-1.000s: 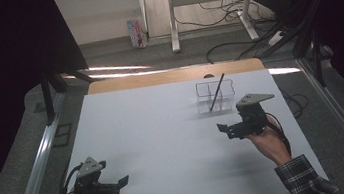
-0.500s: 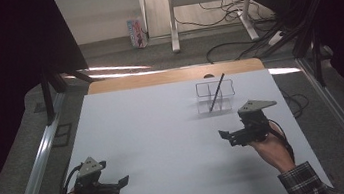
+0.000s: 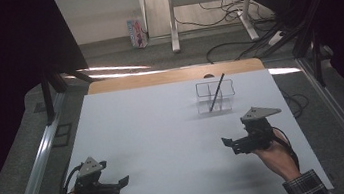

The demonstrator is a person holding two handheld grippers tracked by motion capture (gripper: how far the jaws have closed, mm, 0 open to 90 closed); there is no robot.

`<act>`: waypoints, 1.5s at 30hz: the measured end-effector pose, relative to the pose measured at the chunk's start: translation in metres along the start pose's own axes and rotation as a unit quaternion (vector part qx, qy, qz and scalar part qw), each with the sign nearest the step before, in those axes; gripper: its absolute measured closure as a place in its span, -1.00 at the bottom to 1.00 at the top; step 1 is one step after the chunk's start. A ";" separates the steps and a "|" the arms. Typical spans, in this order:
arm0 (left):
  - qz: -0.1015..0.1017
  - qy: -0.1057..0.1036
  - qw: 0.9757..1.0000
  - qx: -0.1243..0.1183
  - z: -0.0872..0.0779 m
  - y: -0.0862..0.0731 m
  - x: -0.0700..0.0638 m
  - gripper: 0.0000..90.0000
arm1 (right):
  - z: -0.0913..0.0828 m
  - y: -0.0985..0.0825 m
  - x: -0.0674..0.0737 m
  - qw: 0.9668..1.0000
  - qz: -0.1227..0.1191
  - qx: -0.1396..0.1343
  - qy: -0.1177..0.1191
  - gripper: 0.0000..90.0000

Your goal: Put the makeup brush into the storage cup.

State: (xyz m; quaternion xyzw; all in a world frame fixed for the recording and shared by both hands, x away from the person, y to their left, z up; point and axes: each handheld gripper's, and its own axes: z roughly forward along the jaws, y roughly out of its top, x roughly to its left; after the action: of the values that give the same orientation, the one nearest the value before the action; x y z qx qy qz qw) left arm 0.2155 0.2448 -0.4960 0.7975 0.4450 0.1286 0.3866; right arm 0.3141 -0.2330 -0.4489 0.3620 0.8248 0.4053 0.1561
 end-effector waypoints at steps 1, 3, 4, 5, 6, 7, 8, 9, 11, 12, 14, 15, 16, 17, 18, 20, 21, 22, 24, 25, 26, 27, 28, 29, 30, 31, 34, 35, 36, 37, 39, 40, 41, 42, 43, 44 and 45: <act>0.000 0.000 1.000 0.001 0.000 0.000 0.000 -0.97 | 0.000 0.000 0.000 1.000 0.000 0.000 0.000 -1.00; 0.001 -0.001 1.000 0.001 0.000 0.000 -0.001 -0.96 | -0.002 -0.002 0.001 1.000 -0.002 0.001 -0.001 -1.00; 0.003 -0.001 1.000 0.001 0.001 0.000 -0.001 -0.96 | -0.003 -0.003 0.002 1.000 -0.002 0.002 -0.002 -1.00; 0.003 -0.002 1.000 0.001 0.001 0.000 -0.001 -0.96 | -0.004 -0.004 0.002 1.000 -0.004 0.003 -0.003 -1.00; 0.003 -0.002 1.000 0.001 0.001 0.000 -0.001 -0.96 | -0.004 -0.005 0.003 1.000 -0.004 0.003 -0.003 -1.00; 0.003 -0.002 1.000 0.001 0.001 0.000 -0.001 -0.96 | -0.004 -0.005 0.003 1.000 -0.004 0.003 -0.003 -1.00; 0.004 -0.002 1.000 0.001 0.001 0.000 -0.001 -0.96 | -0.005 -0.006 0.003 1.000 -0.004 0.004 -0.003 -1.00; 0.003 -0.001 1.000 0.000 0.000 0.000 -0.001 -0.96 | -0.006 -0.007 0.004 1.000 -0.005 0.004 -0.003 -1.00; 0.003 -0.001 1.000 0.000 0.001 0.000 -0.001 -0.96 | -0.007 -0.007 0.005 1.000 -0.006 0.003 -0.004 -1.00; 0.003 -0.001 1.000 0.000 0.001 0.000 -0.001 -0.96 | -0.007 -0.007 0.005 1.000 -0.006 0.003 -0.004 -1.00; 0.004 -0.002 1.000 0.000 0.001 0.000 -0.001 -0.96 | -0.009 -0.009 0.005 1.000 -0.007 0.002 -0.005 -1.00; 0.004 -0.002 1.000 0.000 0.001 0.000 -0.001 -0.96 | -0.010 -0.009 0.006 1.000 -0.005 0.002 -0.005 -1.00; 0.004 -0.002 1.000 0.000 0.001 0.000 -0.001 -0.96 | -0.010 -0.009 0.006 1.000 -0.005 0.002 -0.005 -1.00; 0.004 -0.002 1.000 0.001 0.001 0.000 -0.001 -0.96 | -0.011 -0.010 0.006 1.000 -0.004 0.003 -0.004 -1.00; 0.004 -0.002 1.000 0.002 0.001 0.000 -0.001 -0.96 | -0.012 -0.011 0.007 1.000 -0.005 0.003 -0.004 -1.00; 0.004 -0.002 1.000 0.002 0.001 0.000 -0.001 -0.96 | -0.013 -0.012 0.008 1.000 -0.006 0.004 -0.005 -1.00; 0.004 -0.002 1.000 0.002 0.001 0.000 -0.001 -0.96 | -0.013 -0.012 0.008 1.000 -0.006 0.004 -0.005 -1.00; 0.004 -0.002 1.000 0.002 0.001 0.000 -0.001 -0.96 | -0.014 -0.013 0.009 1.000 -0.009 0.005 -0.008 -1.00; 0.004 -0.002 1.000 0.002 0.001 0.000 -0.001 -0.96 | -0.016 -0.014 0.009 1.000 -0.011 0.005 -0.010 -1.00; 0.004 -0.002 1.000 0.002 0.001 0.000 -0.001 -0.96 | -0.017 -0.014 0.010 1.000 -0.011 0.006 -0.011 -1.00; 0.003 -0.002 1.000 0.001 0.001 0.000 -0.001 -0.96 | -0.017 -0.015 0.010 1.000 -0.010 0.006 -0.012 -1.00; 0.003 -0.002 1.000 0.001 0.001 0.000 -0.001 -0.96 | -0.018 -0.016 0.010 1.000 -0.014 0.006 -0.014 -1.00; 0.003 -0.002 1.000 0.000 0.001 0.000 -0.001 -0.96 | -0.019 -0.016 0.010 1.000 -0.014 0.006 -0.014 -1.00; 0.003 -0.002 1.000 0.000 0.001 0.000 -0.001 -0.96 | -0.019 -0.016 0.010 1.000 -0.014 0.006 -0.014 -1.00; 0.004 -0.002 1.000 0.001 0.001 0.000 -0.001 -0.96 | -0.020 -0.018 0.010 1.000 -0.014 0.006 -0.015 -1.00; 0.004 -0.002 1.000 0.001 0.001 0.000 -0.001 -0.96 | -0.021 -0.018 0.010 1.000 -0.012 0.007 -0.016 -1.00; 0.004 -0.003 1.000 0.000 0.001 0.000 -0.001 -0.96 | -0.024 -0.021 0.010 1.000 -0.012 0.006 -0.018 -1.00; 0.004 -0.003 1.000 0.000 0.001 0.000 -0.001 -0.96 | -0.024 -0.021 0.010 1.000 -0.012 0.006 -0.018 -1.00; 0.004 -0.003 1.000 0.001 0.001 0.000 -0.001 -0.96 | -0.026 -0.023 0.010 1.000 -0.010 0.007 -0.019 -1.00; 0.004 -0.003 1.000 0.001 0.001 0.000 -0.001 -0.96 | -0.026 -0.023 0.010 1.000 -0.010 0.007 -0.019 -1.00; 0.005 -0.003 1.000 0.001 0.001 0.000 -0.001 -0.96 | -0.029 -0.025 0.010 1.000 -0.007 0.008 -0.021 -1.00; 0.005 -0.003 1.000 0.001 0.001 0.000 -0.001 -0.96 | -0.030 -0.026 0.009 1.000 -0.007 0.007 -0.023 -1.00; 0.004 -0.003 1.000 0.001 0.001 0.000 -0.001 -0.96 | -0.030 -0.026 0.009 1.000 -0.007 0.007 -0.023 -1.00; 0.004 -0.003 1.000 0.001 0.001 0.000 -0.001 -0.96 | -0.031 -0.027 0.009 1.000 -0.006 0.007 -0.023 -1.00; 0.005 -0.003 1.000 0.001 0.001 0.000 -0.001 -0.96 | -0.033 -0.028 0.009 1.000 -0.005 0.007 -0.025 -1.00; 0.005 -0.003 1.000 0.001 0.001 0.000 -0.001 -0.96 | -0.033 -0.028 0.009 1.000 -0.005 0.007 -0.025 -1.00; 0.005 -0.003 1.000 0.001 0.001 0.000 -0.001 -0.96 | -0.034 -0.029 0.009 1.000 -0.005 0.006 -0.025 -1.00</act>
State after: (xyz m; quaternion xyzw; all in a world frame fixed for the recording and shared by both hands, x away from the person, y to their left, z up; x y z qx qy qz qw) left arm 0.2160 0.2432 -0.4964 0.8006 0.4400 0.1272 0.3864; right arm 0.2761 -0.2573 -0.4502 0.3687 0.8249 0.3902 0.1768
